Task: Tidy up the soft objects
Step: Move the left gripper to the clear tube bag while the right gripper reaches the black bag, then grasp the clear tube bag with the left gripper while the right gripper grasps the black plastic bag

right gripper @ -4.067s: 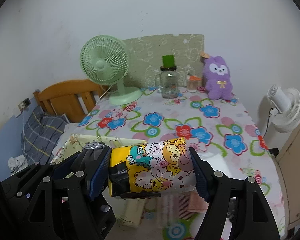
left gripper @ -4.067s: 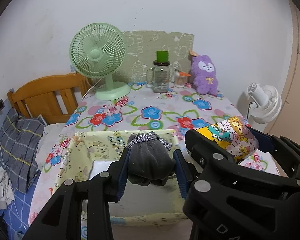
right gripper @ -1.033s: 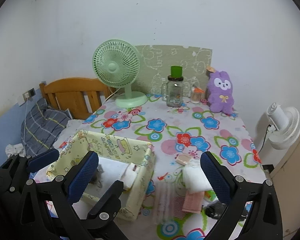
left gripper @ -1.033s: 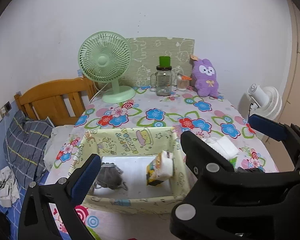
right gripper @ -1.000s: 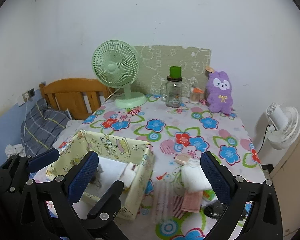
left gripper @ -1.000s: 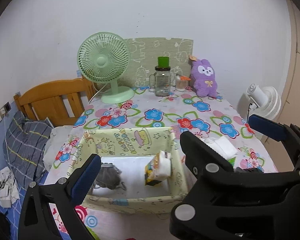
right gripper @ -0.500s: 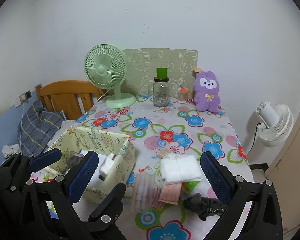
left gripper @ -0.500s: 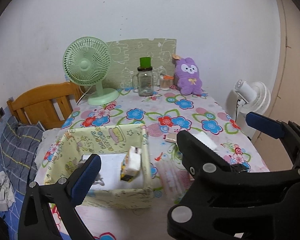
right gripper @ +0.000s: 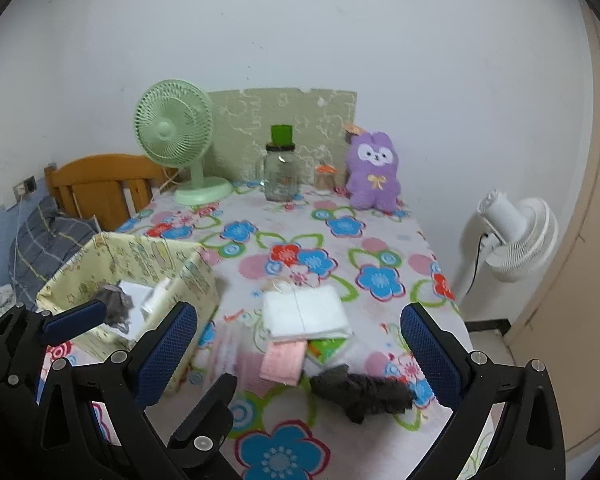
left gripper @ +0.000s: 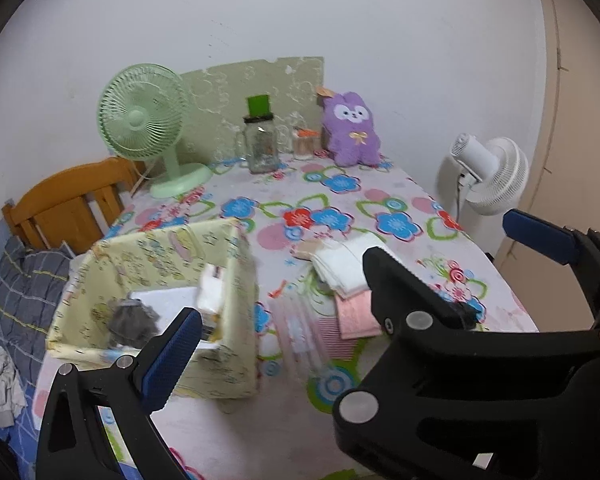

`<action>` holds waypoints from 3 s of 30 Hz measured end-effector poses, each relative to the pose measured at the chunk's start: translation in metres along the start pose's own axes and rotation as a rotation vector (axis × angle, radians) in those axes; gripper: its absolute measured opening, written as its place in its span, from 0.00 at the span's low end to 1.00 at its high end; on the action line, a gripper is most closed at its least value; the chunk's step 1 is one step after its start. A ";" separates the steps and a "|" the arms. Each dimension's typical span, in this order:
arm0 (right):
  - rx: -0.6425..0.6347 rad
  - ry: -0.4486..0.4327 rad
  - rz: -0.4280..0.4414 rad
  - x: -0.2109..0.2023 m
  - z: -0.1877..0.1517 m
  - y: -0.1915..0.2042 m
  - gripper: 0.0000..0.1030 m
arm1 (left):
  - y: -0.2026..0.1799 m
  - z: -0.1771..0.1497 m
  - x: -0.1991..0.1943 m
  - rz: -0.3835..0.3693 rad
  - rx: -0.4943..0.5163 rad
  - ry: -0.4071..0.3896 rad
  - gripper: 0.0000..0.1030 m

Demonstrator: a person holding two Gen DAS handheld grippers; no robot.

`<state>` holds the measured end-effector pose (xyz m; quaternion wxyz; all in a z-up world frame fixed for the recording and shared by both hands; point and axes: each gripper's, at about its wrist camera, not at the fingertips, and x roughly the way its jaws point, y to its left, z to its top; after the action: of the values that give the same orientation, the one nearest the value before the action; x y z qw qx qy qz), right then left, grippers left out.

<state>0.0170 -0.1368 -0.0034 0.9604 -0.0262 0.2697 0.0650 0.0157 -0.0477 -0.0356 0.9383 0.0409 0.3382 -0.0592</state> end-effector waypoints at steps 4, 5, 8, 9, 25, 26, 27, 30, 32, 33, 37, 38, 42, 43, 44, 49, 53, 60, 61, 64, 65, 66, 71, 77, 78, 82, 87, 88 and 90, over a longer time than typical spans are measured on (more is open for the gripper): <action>0.019 0.022 0.010 0.006 -0.010 -0.011 1.00 | -0.010 -0.006 0.009 -0.031 0.008 0.016 1.00; 0.021 0.024 0.011 0.007 -0.013 -0.013 1.00 | -0.012 -0.008 0.011 -0.039 0.009 0.022 1.00; 0.027 0.033 0.008 0.011 -0.021 -0.020 1.00 | -0.017 -0.013 0.017 -0.051 0.004 0.038 1.00; 0.027 0.038 0.004 0.013 -0.023 -0.021 1.00 | -0.018 -0.015 0.020 -0.056 0.005 0.044 1.00; 0.015 0.131 -0.002 0.047 -0.051 -0.035 1.00 | -0.025 -0.039 0.064 -0.033 -0.037 0.169 0.93; 0.015 0.134 -0.004 0.049 -0.053 -0.036 1.00 | -0.025 -0.040 0.066 -0.027 -0.040 0.174 0.91; 0.017 0.137 -0.007 0.052 -0.054 -0.037 1.00 | -0.025 -0.041 0.069 -0.019 -0.043 0.181 0.89; 0.026 0.154 -0.009 0.060 -0.057 -0.040 1.00 | -0.024 -0.044 0.079 -0.009 -0.060 0.212 0.82; 0.032 0.167 -0.007 0.065 -0.060 -0.042 1.00 | -0.022 -0.048 0.084 0.015 -0.087 0.234 0.79; 0.034 0.172 -0.009 0.067 -0.061 -0.042 1.00 | -0.020 -0.050 0.087 0.040 -0.102 0.239 0.77; 0.040 0.193 -0.002 0.078 -0.066 -0.044 1.00 | -0.018 -0.055 0.095 0.069 -0.130 0.260 0.74; 0.042 0.197 -0.001 0.080 -0.067 -0.045 1.00 | -0.018 -0.056 0.096 0.069 -0.130 0.263 0.74; 0.059 0.216 0.020 0.087 -0.069 -0.045 1.00 | -0.019 -0.056 0.096 0.084 -0.126 0.246 0.73; 0.061 0.218 0.023 0.089 -0.069 -0.045 1.00 | -0.019 -0.055 0.097 0.087 -0.127 0.243 0.73; 0.062 0.220 0.023 0.091 -0.069 -0.045 1.00 | -0.020 -0.054 0.097 0.088 -0.126 0.241 0.71; 0.071 0.232 0.028 0.095 -0.069 -0.046 1.00 | -0.021 -0.052 0.099 0.076 -0.109 0.234 0.64; 0.082 0.232 0.029 0.097 -0.067 -0.048 1.00 | -0.020 -0.049 0.102 0.053 -0.111 0.243 0.58; 0.102 0.235 0.024 0.100 -0.065 -0.052 1.00 | -0.015 -0.047 0.104 0.039 -0.123 0.243 0.39; 0.105 0.238 0.026 0.101 -0.065 -0.052 1.00 | -0.015 -0.047 0.104 0.036 -0.123 0.243 0.38; 0.117 0.249 0.037 0.102 -0.066 -0.053 1.00 | -0.014 -0.047 0.103 0.029 -0.121 0.239 0.30; 0.121 0.255 0.042 0.103 -0.066 -0.053 1.00 | -0.014 -0.047 0.103 0.028 -0.119 0.238 0.29; 0.125 0.260 0.047 0.103 -0.067 -0.053 0.99 | -0.014 -0.048 0.102 0.028 -0.118 0.237 0.28; 0.139 0.266 0.064 0.102 -0.072 -0.054 0.99 | -0.018 -0.052 0.097 0.040 -0.107 0.233 0.26; 0.121 0.271 0.057 0.100 -0.078 -0.057 0.88 | -0.026 -0.057 0.090 0.052 -0.087 0.228 0.26; 0.117 0.269 0.055 0.099 -0.079 -0.056 0.85 | -0.027 -0.057 0.090 0.053 -0.085 0.228 0.26; 0.102 0.269 0.033 0.095 -0.082 -0.057 0.53 | -0.031 -0.059 0.087 0.054 -0.081 0.232 0.25; 0.077 0.260 0.048 0.088 -0.081 -0.054 0.43 | -0.035 -0.062 0.081 0.049 -0.077 0.229 0.24; 0.071 0.257 0.050 0.086 -0.081 -0.054 0.42 | -0.035 -0.062 0.079 0.049 -0.078 0.227 0.24; 0.069 0.252 0.051 0.082 -0.080 -0.051 0.40 | -0.035 -0.062 0.076 0.048 -0.080 0.219 0.23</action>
<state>0.0523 -0.1856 -0.1141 0.9172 0.0057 0.3909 0.0764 0.0297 -0.0810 -0.1335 0.8977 0.0178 0.4399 -0.0184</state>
